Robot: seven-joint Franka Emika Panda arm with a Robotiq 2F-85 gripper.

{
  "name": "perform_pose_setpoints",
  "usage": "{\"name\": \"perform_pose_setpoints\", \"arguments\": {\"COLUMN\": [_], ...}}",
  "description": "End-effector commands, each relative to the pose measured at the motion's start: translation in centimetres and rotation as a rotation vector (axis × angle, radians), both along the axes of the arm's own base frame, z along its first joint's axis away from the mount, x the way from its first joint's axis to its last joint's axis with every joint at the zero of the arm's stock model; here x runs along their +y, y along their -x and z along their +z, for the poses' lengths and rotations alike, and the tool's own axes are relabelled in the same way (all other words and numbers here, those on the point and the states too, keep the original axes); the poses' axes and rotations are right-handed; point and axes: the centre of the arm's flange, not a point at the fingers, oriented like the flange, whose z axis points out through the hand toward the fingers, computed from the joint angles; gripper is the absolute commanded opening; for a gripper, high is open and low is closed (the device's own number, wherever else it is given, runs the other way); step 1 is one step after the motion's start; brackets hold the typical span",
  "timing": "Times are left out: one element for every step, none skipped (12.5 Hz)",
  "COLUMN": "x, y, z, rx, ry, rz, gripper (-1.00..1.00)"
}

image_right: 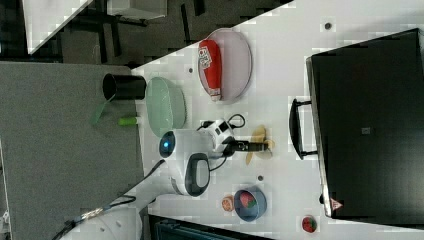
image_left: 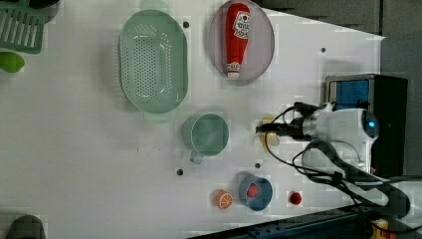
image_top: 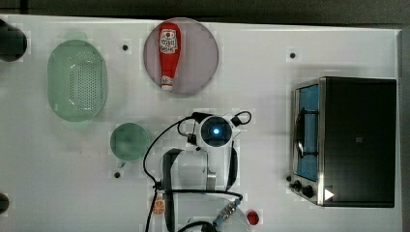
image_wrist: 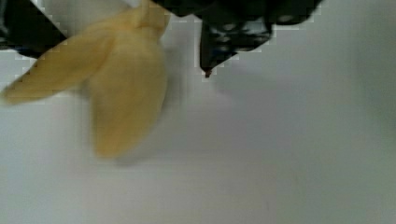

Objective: Pick Banana and place it in mug.

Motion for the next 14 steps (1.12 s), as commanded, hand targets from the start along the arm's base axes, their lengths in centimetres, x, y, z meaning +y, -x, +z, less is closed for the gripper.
{"name": "perform_pose_setpoints", "arguments": {"x": [-1.0, -1.0, -1.0, -1.1, -1.2, -1.3, -1.5, -1.9, -2.2, -2.4, -2.5, -2.6, -2.7, -2.7], "y": [-0.6, -0.6, -1.0, -1.1, -1.1, -1.4, -1.8, -2.3, -2.7, -2.6, -2.4, -2.4, -2.2, -2.1], "z": [2.1, 2.2, 2.6, 3.0, 3.5, 4.5, 5.9, 8.1, 10.6, 13.2, 16.2, 19.0, 21.8, 24.5], "rx": [-0.061, -0.062, -0.073, -0.079, -0.084, -0.101, -0.128, -0.156, -0.175, -0.167, -0.147, -0.135, -0.129, -0.125], "ry": [0.007, 0.007, 0.008, 0.008, 0.009, 0.010, 0.012, 0.015, 0.017, 0.016, 0.014, 0.012, 0.011, 0.009], "rz": [0.034, 0.032, 0.033, 0.032, 0.029, 0.027, 0.023, 0.016, 0.010, 0.005, -0.001, -0.005, -0.008, -0.008], "gripper": [0.17, -0.06, -0.27, -0.48, -0.49, -0.49, -0.49, -0.49, -0.49, -0.49, -0.49, -0.49, -0.49, -0.49]}}
